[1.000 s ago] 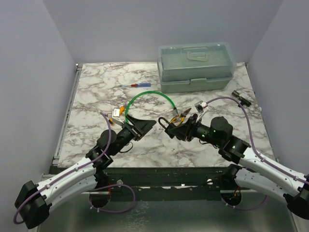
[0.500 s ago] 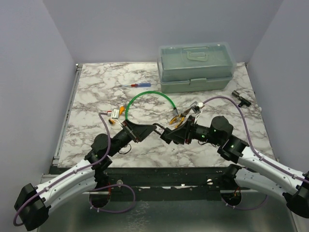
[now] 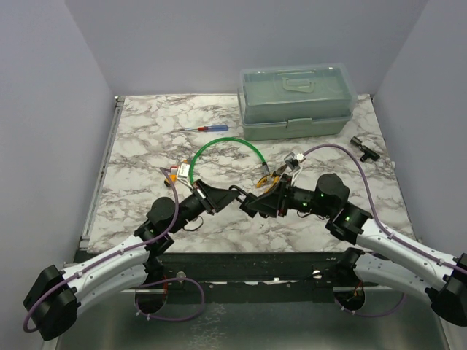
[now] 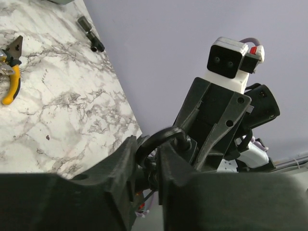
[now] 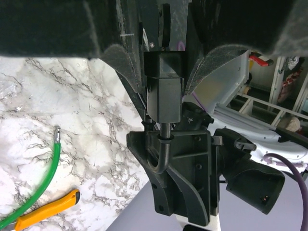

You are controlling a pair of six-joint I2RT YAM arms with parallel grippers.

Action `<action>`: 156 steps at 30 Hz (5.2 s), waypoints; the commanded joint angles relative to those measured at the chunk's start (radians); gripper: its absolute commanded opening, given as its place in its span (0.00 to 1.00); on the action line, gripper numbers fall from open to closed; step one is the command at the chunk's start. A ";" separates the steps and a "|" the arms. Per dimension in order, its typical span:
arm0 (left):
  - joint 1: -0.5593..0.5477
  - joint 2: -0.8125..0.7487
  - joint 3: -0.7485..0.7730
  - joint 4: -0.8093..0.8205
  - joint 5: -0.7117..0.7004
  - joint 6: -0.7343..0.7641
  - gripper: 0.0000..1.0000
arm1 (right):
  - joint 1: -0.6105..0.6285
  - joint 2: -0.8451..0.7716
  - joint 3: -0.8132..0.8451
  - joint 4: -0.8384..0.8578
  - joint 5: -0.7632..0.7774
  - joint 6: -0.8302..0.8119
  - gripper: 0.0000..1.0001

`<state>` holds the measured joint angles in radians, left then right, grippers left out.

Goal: Unlock with the key

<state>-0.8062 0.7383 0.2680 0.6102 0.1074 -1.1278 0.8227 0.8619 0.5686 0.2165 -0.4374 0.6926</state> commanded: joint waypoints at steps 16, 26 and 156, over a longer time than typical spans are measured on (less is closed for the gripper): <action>0.002 -0.037 -0.004 0.012 -0.054 0.017 0.30 | 0.000 -0.040 0.041 0.017 0.076 0.014 0.00; 0.001 -0.086 0.014 -0.081 -0.065 0.031 0.30 | 0.000 -0.039 0.023 0.020 0.087 0.014 0.00; 0.006 -0.165 0.551 -1.212 -0.696 0.668 0.94 | -0.216 0.594 -0.263 0.326 0.121 0.436 0.69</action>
<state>-0.8043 0.5770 0.8257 -0.5941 -0.5701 -0.4732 0.6136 1.5200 0.2943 0.6979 -0.3717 1.1736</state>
